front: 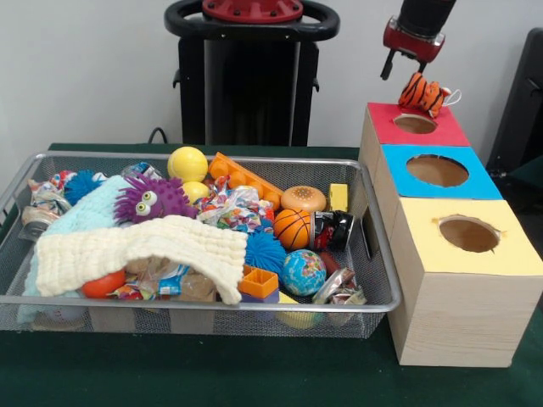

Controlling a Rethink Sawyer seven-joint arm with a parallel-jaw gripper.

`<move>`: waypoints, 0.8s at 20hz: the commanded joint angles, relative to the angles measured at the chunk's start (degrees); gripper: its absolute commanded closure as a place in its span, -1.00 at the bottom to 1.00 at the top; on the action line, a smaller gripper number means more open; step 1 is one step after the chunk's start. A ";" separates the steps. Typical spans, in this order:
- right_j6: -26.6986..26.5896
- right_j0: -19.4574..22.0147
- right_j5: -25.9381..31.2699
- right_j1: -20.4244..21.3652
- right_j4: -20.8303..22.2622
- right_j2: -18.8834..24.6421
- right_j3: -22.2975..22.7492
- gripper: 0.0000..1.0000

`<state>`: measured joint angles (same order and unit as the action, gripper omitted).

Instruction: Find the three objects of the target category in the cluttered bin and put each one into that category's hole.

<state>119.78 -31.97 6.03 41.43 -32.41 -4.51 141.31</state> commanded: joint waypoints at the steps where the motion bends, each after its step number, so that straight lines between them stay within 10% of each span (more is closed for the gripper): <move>1: 12.68 1.81 -3.51 -0.64 -1.58 5.59 -6.38 -1.00; 16: 16.81 6.76 -7.89 1.57 -1.94 13.33 -4.41 -1.00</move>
<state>119.78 -29.43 4.86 41.94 -32.42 0.15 141.32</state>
